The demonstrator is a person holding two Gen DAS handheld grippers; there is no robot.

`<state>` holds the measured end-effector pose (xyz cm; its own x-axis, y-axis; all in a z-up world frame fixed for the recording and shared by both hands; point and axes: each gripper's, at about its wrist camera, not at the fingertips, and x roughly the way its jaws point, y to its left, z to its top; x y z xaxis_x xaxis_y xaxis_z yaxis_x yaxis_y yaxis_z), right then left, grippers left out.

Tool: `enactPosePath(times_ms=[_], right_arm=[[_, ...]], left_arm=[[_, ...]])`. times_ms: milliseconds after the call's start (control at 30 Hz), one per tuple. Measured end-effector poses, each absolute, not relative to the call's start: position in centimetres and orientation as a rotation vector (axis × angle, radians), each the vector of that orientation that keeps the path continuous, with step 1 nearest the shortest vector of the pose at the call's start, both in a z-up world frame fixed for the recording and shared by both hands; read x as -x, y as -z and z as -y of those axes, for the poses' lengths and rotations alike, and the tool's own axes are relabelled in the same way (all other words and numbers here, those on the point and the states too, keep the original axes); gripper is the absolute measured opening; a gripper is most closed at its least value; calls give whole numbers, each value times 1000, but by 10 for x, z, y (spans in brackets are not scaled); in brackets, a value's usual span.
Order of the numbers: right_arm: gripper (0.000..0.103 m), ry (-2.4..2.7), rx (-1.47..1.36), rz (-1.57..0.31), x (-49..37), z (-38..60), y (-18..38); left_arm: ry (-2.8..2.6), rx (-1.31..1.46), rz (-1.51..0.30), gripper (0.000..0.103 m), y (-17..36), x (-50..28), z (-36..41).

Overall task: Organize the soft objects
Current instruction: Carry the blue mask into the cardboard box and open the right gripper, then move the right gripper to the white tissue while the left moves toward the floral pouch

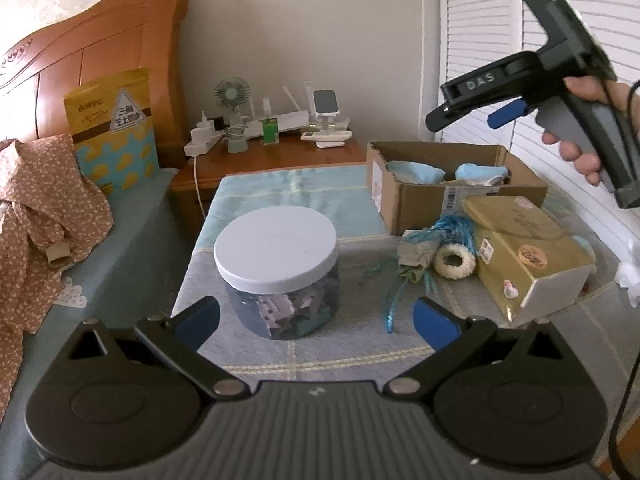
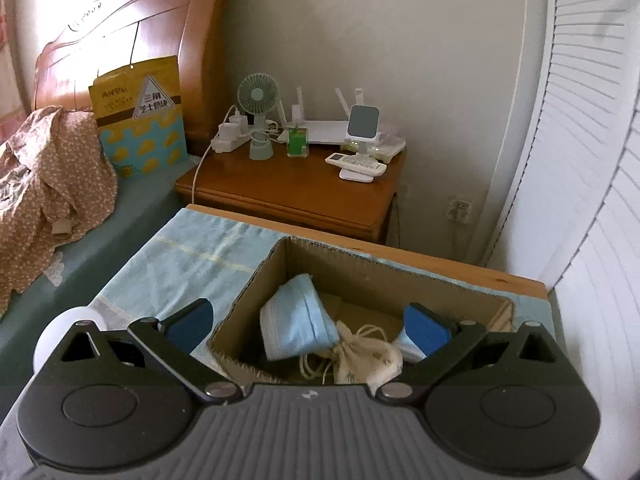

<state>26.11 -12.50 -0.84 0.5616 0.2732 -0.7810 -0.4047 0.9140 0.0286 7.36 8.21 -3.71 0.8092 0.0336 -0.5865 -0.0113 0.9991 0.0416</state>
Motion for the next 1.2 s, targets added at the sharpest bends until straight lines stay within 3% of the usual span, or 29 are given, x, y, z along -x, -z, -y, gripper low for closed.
enactPosePath(times_ms=[467, 1200], right_arm=[[103, -332, 196, -785, -168, 157, -27], [103, -49, 177, -815, -53, 223, 9]], left_arm=[[56, -49, -634, 102, 33, -69, -68], [189, -101, -675, 102, 44, -76, -39]])
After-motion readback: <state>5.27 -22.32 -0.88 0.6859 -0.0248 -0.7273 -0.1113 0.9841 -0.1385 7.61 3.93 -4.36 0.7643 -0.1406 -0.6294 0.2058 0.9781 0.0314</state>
